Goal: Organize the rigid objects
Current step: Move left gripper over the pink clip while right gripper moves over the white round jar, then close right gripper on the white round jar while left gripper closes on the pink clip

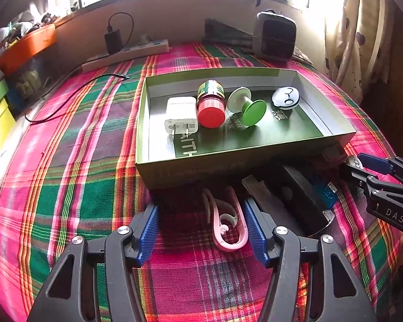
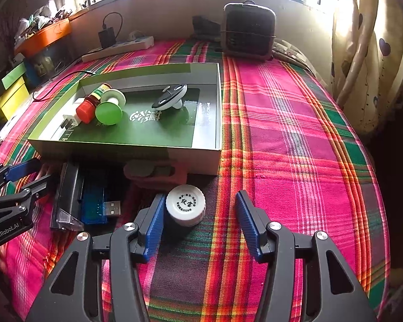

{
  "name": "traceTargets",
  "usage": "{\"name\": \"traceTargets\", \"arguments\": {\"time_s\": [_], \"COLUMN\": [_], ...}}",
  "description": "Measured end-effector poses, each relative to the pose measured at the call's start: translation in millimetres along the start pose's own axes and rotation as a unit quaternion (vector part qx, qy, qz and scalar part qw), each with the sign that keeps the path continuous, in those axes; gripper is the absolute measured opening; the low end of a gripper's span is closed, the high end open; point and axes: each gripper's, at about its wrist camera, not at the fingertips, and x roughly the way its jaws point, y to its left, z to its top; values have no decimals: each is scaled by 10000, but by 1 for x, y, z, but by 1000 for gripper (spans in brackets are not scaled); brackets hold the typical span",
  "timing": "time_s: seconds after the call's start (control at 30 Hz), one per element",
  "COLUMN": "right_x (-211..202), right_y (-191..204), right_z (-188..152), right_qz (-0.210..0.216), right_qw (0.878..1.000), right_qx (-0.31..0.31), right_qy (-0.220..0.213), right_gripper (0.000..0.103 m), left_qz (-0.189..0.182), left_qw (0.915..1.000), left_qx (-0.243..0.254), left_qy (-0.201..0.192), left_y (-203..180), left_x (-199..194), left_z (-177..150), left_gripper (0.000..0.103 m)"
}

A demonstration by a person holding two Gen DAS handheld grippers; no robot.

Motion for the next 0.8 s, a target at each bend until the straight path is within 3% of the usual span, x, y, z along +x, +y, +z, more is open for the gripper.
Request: {"name": "traceTargets", "arguments": {"time_s": [0.4, 0.67, 0.8], "right_x": [-1, -4, -4], "right_y": [-2, 1, 2], "right_z": [-1, -3, -3], "right_qz": [-34, -36, -40], "right_qw": [10000, 10000, 10000], "right_qx": [29, -11, -21], "right_qy": [-12, -39, -46], "right_gripper": [51, 33, 29], "left_qz": [-22, -5, 48], "left_qw": [10000, 9999, 9999], "left_qx": [-81, -97, -128], "left_qy": [-29, -36, -43], "left_y": [3, 5, 9], "left_x": [-2, -3, -3], "left_z": [-2, -2, -2], "left_gripper": [53, 48, 40]}}
